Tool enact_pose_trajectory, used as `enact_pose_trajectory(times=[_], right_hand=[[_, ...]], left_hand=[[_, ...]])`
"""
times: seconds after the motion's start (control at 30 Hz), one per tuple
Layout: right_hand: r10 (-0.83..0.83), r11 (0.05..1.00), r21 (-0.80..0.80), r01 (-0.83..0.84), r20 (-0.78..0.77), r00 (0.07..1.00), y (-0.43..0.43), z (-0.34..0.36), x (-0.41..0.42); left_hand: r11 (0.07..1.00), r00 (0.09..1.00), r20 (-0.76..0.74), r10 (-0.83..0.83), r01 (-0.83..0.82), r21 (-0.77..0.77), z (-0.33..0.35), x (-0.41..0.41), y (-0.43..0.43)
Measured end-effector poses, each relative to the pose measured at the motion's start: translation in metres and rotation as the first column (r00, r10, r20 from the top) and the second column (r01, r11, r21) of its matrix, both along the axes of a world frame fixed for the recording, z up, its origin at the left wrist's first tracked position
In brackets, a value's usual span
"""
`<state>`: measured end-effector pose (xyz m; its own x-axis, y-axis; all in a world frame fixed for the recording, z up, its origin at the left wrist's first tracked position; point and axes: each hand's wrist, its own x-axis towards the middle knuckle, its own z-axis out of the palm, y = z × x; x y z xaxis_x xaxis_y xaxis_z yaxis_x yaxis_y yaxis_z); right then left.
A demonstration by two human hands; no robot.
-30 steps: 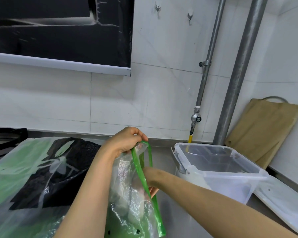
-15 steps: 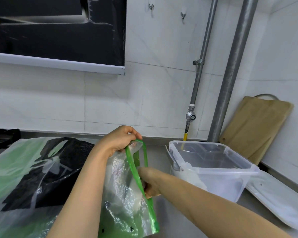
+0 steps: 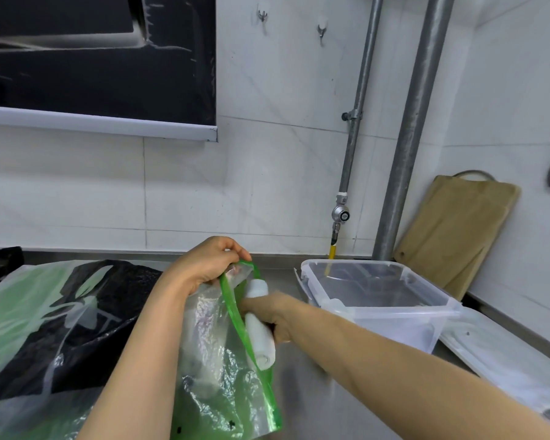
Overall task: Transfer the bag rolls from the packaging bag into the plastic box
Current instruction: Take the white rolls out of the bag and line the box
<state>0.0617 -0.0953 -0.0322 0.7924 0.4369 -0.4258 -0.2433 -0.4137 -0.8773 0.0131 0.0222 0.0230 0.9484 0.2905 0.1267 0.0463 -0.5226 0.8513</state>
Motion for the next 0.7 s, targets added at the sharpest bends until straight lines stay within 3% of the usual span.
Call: enact_pose_trajectory(times=[0.33, 0.7], right_hand=[[-0.008, 0.994, 0.11, 0.003, 0.045, 0.999, -0.019, 0.059, 0.014], [-0.007, 0.998, -0.063, 0.015, 0.131, 0.991, -0.066, 0.112, 0.045]], left_hand=[[1.0, 1.0, -0.014, 0.008, -0.008, 0.029, -0.001, 0.002, -0.001], [1.0, 0.999, -0.027, 0.019, -0.018, 0.02, -0.005, 0.006, 0.0]])
